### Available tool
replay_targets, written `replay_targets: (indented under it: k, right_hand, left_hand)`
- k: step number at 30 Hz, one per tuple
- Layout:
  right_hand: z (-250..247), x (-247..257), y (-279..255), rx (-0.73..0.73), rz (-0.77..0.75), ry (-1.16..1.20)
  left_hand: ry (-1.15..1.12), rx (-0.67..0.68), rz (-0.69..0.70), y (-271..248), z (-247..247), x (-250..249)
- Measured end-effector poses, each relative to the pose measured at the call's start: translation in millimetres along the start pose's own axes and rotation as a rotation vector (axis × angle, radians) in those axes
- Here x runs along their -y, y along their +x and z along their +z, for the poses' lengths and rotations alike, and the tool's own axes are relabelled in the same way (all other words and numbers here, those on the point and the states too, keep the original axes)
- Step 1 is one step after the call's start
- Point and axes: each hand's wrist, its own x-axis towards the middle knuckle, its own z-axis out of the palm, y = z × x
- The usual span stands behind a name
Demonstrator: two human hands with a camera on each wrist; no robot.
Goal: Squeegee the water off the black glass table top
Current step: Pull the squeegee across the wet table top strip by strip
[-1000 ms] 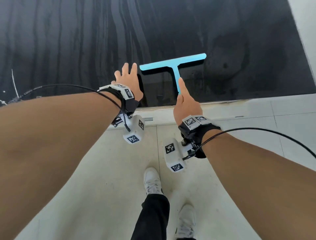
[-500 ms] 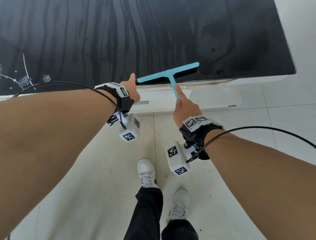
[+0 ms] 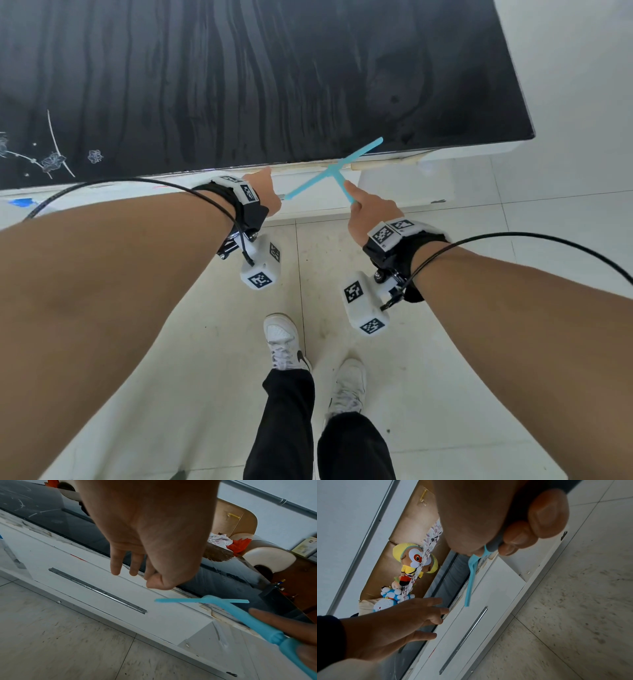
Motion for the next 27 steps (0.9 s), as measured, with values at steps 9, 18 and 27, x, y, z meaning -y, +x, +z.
replay_targets:
  k: [9,18,27]
  right_hand:
    - [-41,1,-40,-0.046,-0.027,-0.131]
    - [-101,49,-40,-0.03,-0.06,-0.236]
    - [-178,114,18,-0.09,-0.015,-0.245]
  left_hand:
    - [0.018,0.035,0.012,-34,-29,-14]
    - [-0.086,0.025,0.06,-44,-97,-37]
    - [-0.124,0.002,0.127,6,-190,-39]
